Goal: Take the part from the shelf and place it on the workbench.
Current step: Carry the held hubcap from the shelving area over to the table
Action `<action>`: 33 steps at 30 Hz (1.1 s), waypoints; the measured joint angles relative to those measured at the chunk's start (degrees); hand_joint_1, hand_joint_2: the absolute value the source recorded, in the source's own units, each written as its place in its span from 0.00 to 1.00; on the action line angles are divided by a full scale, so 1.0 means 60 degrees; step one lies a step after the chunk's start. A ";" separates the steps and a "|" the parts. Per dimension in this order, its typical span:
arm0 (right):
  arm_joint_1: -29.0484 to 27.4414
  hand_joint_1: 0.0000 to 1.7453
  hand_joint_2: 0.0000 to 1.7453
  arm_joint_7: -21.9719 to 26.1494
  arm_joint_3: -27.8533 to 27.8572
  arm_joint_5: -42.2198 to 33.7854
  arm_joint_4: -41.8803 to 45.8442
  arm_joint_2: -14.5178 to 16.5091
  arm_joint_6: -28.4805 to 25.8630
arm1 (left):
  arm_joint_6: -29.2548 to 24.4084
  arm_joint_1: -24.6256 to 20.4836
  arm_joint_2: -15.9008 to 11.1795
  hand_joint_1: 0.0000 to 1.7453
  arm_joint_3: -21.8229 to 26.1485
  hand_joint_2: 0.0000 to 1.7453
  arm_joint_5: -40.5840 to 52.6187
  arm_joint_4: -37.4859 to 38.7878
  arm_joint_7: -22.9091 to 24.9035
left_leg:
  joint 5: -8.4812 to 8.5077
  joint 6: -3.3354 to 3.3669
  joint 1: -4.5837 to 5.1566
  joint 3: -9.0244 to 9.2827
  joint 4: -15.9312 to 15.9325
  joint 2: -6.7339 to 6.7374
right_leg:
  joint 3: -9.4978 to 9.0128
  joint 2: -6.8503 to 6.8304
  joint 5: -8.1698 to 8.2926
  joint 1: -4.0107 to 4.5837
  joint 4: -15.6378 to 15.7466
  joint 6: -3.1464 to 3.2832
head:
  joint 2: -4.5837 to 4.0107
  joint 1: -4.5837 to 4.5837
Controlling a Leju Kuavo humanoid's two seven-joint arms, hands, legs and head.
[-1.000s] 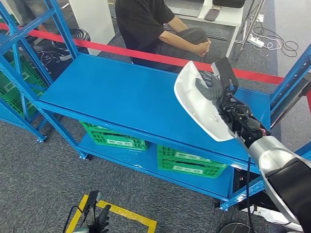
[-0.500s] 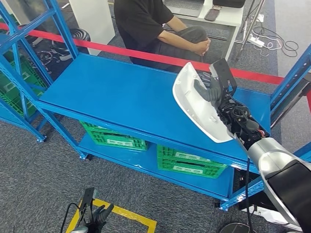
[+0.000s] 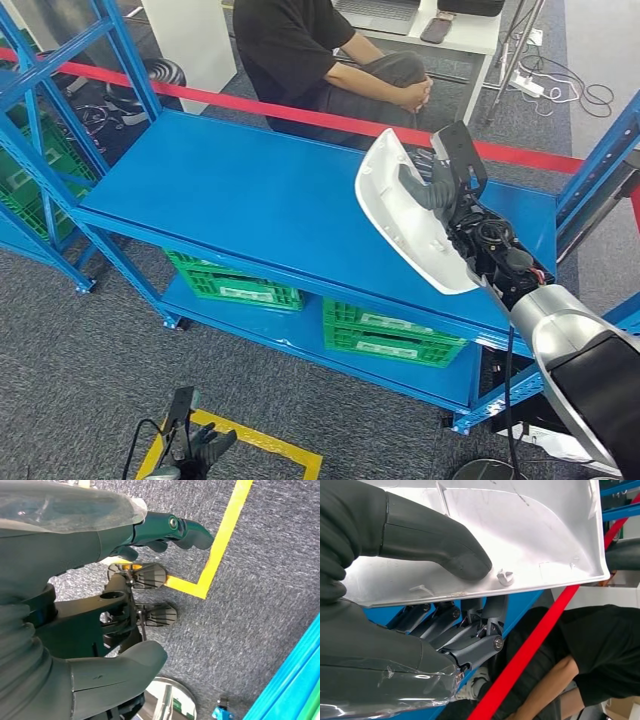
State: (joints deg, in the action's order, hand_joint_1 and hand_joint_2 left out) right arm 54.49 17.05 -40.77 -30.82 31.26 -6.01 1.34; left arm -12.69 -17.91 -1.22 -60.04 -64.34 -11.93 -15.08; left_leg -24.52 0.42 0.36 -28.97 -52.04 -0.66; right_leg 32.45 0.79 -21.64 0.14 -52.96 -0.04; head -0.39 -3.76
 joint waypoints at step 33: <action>-0.0091 1.00 1.00 0.0011 0.0092 -0.0047 0.0079 0.0000 0.0043 | -0.0086 0.0010 0.0007 0.00 0.0000 1.00 0.0079 0.0000 0.0545 | 0.0000 0.0000 0.0000 -0.0001 0.0000 0.0000 | 0.0001 0.0000 0.0000 0.0000 0.0000 0.0000 | 0.0000 0.0000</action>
State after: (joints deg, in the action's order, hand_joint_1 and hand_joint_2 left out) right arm 53.94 17.11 -40.22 -31.10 31.74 -6.01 1.60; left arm -13.21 -17.85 -1.18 -60.04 -63.87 -11.93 -11.80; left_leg -24.52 0.42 0.36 -28.98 -52.04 -0.66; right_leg 32.45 0.80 -21.64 0.14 -52.96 -0.04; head -0.39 -3.76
